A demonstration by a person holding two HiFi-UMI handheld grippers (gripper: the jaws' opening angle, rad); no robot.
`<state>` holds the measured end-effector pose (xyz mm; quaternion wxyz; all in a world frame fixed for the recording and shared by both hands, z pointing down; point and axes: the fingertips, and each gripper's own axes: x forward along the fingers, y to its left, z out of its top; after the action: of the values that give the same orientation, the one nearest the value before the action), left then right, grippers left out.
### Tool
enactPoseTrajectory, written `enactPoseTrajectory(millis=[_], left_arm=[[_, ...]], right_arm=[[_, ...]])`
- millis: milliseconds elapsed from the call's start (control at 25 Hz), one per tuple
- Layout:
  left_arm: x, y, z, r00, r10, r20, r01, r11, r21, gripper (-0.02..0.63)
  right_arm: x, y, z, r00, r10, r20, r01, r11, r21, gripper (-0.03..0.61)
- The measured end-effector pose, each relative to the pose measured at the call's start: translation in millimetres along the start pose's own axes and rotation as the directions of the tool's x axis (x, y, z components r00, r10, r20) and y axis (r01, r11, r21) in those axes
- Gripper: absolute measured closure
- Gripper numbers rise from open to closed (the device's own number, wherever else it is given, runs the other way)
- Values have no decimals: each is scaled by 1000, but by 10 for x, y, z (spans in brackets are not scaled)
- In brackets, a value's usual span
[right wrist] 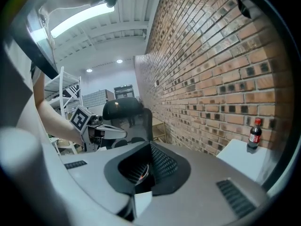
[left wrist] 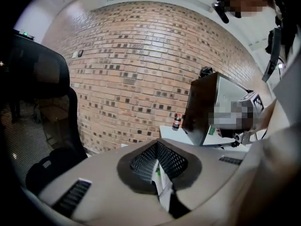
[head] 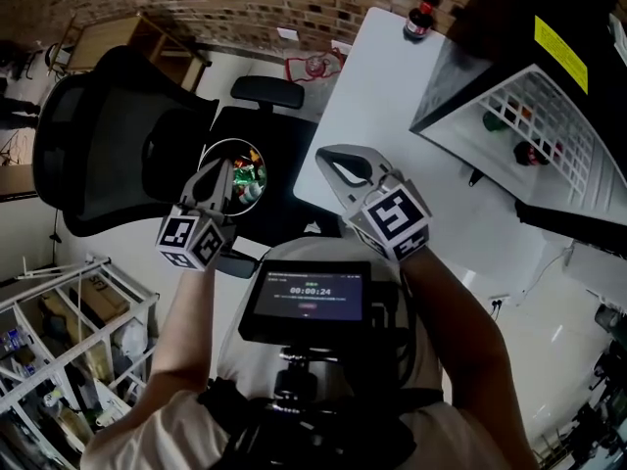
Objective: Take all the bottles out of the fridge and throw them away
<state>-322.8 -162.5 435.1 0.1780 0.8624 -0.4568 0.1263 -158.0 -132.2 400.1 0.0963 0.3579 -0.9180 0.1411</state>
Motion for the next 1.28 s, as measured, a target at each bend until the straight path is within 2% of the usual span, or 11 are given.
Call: enactPoseTrajectory(millis=[280, 560, 760, 1040, 1280], left_arm=[[102, -260, 124, 999, -49, 2, 49, 998, 32, 612], [285, -677, 264, 991, -137, 2, 137, 989, 64, 612], [436, -1057, 337, 976, -216, -4, 215, 972, 92, 612], [719, -1729, 372, 938, -344, -39, 347, 928, 134, 612], [1033, -2479, 338, 874, -478, -85, 485, 856, 178, 612]], right_arm=[[-172, -102, 50, 999, -31, 23, 31, 999, 17, 572], [-424, -228, 65, 996, -75, 41, 74, 997, 34, 572], [-674, -374, 60, 991, -124, 58, 122, 992, 38, 572], [-1210, -626, 56, 969, -230, 85, 226, 973, 55, 572], [-1847, -874, -78, 928, -358, 100, 349, 932, 95, 572]])
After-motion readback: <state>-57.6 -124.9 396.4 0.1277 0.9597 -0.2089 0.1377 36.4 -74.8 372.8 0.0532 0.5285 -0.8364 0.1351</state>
